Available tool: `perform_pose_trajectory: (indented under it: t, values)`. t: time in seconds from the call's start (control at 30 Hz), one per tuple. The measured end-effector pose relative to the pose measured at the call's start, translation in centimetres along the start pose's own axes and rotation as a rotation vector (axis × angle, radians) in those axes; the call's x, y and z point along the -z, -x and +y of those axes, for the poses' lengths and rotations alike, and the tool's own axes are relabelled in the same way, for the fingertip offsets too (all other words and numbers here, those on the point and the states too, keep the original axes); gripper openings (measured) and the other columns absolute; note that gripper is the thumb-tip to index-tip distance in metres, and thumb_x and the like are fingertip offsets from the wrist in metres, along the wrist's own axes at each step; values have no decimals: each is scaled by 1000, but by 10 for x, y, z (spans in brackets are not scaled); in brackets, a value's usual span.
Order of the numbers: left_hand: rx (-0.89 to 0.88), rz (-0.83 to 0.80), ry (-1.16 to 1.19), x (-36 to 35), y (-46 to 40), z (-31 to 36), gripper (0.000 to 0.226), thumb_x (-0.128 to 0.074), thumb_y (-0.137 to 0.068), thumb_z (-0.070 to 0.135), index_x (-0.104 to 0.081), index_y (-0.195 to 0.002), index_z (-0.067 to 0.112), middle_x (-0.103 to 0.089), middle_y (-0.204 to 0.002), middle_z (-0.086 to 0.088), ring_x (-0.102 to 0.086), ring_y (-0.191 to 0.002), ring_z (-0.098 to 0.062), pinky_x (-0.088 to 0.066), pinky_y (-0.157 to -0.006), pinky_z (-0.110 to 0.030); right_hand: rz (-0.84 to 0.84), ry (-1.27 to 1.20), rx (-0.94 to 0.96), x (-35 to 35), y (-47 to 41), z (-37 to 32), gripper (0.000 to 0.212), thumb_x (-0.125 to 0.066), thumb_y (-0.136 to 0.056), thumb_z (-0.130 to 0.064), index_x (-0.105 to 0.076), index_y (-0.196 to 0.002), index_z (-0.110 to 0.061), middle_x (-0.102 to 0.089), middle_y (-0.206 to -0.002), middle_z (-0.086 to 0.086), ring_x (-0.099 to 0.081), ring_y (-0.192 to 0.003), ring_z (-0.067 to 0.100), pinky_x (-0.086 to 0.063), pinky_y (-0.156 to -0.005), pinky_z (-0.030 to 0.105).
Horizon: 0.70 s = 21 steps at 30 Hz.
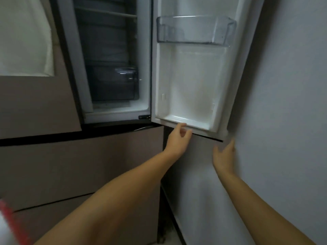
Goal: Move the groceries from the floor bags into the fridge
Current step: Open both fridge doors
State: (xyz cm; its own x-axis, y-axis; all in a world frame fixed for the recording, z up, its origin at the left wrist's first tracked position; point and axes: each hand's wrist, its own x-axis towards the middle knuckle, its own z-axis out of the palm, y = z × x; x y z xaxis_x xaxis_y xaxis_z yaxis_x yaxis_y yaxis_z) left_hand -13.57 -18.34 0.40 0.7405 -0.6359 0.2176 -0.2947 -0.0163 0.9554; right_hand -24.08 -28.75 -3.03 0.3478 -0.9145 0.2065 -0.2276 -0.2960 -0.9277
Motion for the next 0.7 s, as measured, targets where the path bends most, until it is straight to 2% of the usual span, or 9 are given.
perform_pose_trajectory:
  t: [0.07,0.13,0.23,0.3,0.37,0.4,0.5,0.6,0.7]
  values:
    - [131,129,59,47,11,-32,26,-47,-98,23,-52,-122,17,-59,-112,-5,-58,-103,-19,-51,-92,-36,-86,-110,-174,-35,28,14,64,-47,-96,-12,-13,-150,-5,-29,-149,22,-37,-134,38,-31,-113,43]
    - [252,343,151,102,22,-53,18,-43,-99,22,-54,-112,16,-60,-103,-6,-59,-89,-14,-51,-82,-31,-258,-234,-257,-79,57,9,62,-44,-98,-16,-11,-151,-13,-41,-143,15,-47,-125,32,-37,-109,47]
    - [375,650,469,183,29,-66,25,-40,-101,18,-51,-118,3,-56,-84,-8,-55,-73,-15,-50,-72,-29,-505,-321,-178,-145,85,-40,50,-41,-100,-20,-24,-148,-22,-50,-126,0,-54,-102,18,-46,-99,43]
    - [396,766,672,231,28,-73,39,-37,-102,20,-40,-134,-2,-60,-101,-18,-61,-90,-26,-49,-85,-35,-645,-330,-44,-186,94,-85,41,-40,-101,-22,-36,-141,-22,-50,-129,2,-52,-108,16,-45,-99,41]
    - [398,838,796,269,25,-80,51,-34,-103,28,-27,-144,-2,-49,-135,-25,-52,-123,-34,-43,-99,-38,-749,-321,113,-223,97,-129,36,-41,-101,-20,-44,-137,-19,-51,-134,4,-51,-116,17,-44,-102,38]
    - [389,871,845,283,22,-83,55,-34,-102,32,-24,-146,0,-43,-142,-24,-47,-129,-34,-42,-102,-39,-781,-293,198,-240,97,-150,36,-42,-101,-20,-44,-137,-17,-50,-136,5,-50,-121,17,-43,-102,35]
    - [336,943,979,315,10,-86,59,-36,-100,42,-31,-144,4,-42,-145,-20,-45,-132,-31,-40,-107,-40,-862,-237,379,-286,100,-197,46,-46,-99,-23,-35,-144,-18,-42,-145,4,-43,-131,17,-37,-99,25]
    - [307,949,1041,326,-3,-82,62,-37,-96,52,-38,-141,9,-47,-142,-14,-47,-131,-30,-39,-108,-42,-924,-218,441,-326,105,-219,57,-46,-99,-30,-22,-150,-23,-35,-151,2,-37,-136,17,-34,-111,35]
    - [283,912,1107,325,-5,-86,67,-37,-93,57,-38,-141,9,-49,-141,-14,-48,-129,-31,-40,-106,-45,-907,-158,481,-349,111,-221,54,-41,-99,-35,-24,-148,-18,-41,-147,6,-43,-132,22,-38,-109,42]
